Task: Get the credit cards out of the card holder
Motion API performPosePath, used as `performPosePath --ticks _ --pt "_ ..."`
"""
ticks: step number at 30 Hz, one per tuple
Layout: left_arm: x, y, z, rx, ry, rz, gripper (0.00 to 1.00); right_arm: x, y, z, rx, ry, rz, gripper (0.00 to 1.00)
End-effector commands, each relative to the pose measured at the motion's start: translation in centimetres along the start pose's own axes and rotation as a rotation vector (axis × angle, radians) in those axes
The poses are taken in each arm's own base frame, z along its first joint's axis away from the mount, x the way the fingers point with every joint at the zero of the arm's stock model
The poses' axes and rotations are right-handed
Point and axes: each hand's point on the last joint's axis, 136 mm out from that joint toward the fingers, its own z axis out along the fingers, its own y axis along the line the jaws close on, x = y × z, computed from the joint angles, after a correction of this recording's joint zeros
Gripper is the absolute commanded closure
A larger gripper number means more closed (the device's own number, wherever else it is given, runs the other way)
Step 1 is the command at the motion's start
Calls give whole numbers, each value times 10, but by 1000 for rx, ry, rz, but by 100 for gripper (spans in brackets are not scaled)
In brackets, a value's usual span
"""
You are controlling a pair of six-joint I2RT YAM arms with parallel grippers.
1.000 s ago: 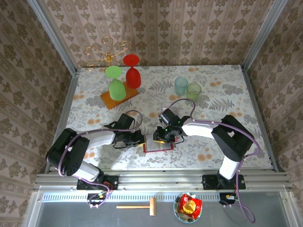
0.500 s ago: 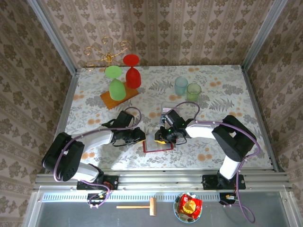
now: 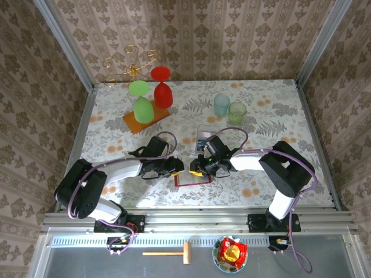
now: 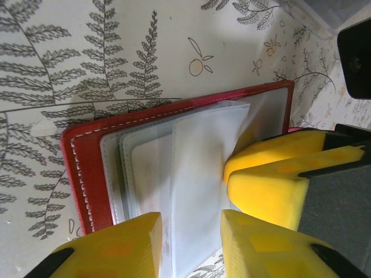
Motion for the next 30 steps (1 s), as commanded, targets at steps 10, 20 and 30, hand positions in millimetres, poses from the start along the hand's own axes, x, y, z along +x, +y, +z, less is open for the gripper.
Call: performPosePath --ticks 10,20,30 --pt "-2 -9 12 20 22 -7 69 4 -12 2 5 10 38 75" --pt "-5 -26 8 64 16 9 77 0 0 -6 -21 -10 25 73" --pt "-10 -45 4 91 17 38 66 -14 -2 -54 108 -84 -51 69"
